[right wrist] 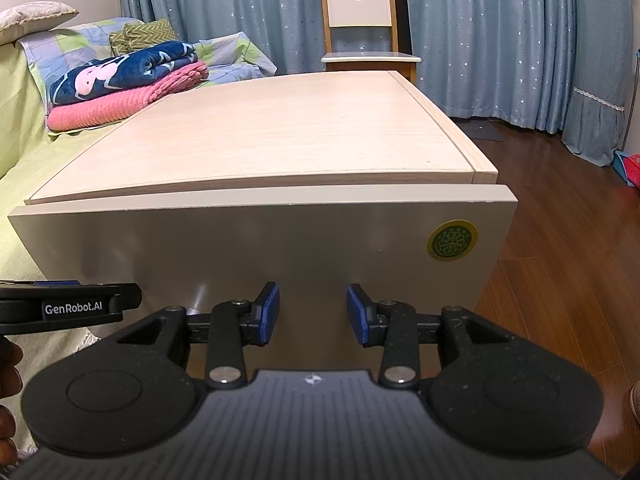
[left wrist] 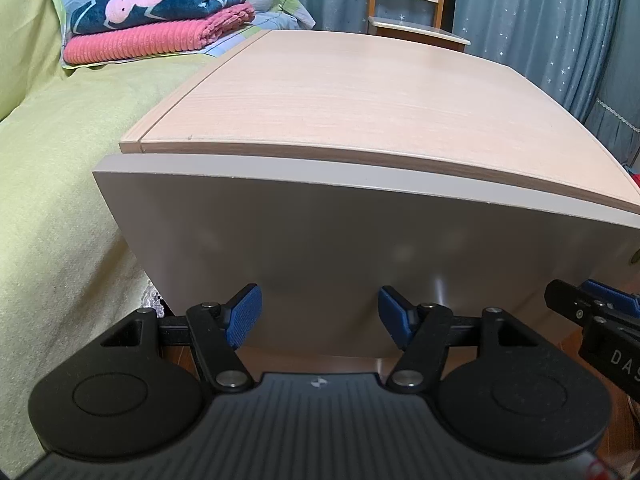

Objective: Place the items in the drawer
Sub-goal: 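Keep pushing the drawer front with both tools until it sits flush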

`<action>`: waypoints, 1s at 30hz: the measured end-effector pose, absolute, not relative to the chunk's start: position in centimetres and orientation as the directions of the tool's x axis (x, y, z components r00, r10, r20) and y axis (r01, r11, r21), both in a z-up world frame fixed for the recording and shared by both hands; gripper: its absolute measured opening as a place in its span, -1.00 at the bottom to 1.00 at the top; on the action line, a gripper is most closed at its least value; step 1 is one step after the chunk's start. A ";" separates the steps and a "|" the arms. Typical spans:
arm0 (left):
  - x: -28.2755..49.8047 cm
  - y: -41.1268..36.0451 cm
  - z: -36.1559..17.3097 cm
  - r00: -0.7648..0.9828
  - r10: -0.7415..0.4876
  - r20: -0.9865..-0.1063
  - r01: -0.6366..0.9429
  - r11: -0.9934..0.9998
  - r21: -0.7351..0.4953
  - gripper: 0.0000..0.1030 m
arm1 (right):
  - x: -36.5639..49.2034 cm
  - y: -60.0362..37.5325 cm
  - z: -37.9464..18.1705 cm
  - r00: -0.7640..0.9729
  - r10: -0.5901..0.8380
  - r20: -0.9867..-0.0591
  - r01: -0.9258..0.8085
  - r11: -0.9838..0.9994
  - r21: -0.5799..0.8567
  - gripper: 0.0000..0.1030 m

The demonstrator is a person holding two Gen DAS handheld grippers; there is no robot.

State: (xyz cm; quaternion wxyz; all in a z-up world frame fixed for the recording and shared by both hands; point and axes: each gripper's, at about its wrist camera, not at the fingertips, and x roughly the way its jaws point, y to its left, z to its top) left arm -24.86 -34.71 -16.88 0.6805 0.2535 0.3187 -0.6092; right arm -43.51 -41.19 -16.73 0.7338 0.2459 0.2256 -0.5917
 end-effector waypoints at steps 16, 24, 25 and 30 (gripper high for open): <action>-24.6 -35.7 -16.8 0.052 -0.669 -0.742 0.990 0.133 -0.051 0.30 | -43.4 -41.9 -16.8 0.194 -0.760 -0.621 0.980 0.173 0.095 -0.34; -24.5 -35.9 -16.9 0.050 -0.669 -0.742 0.990 0.133 -0.053 0.30 | -43.3 -42.2 -16.8 0.193 -0.758 -0.624 0.981 0.167 0.100 -0.34; -24.5 -36.0 -16.9 0.050 -0.669 -0.742 0.990 0.133 -0.053 0.30 | -43.3 -42.2 -16.8 0.193 -0.757 -0.624 0.981 0.166 0.101 -0.34; -24.6 -36.0 -17.0 0.049 -0.668 -0.742 0.989 0.134 -0.056 0.30 | -43.2 -42.4 -16.7 0.192 -0.753 -0.629 0.981 0.160 0.108 -0.34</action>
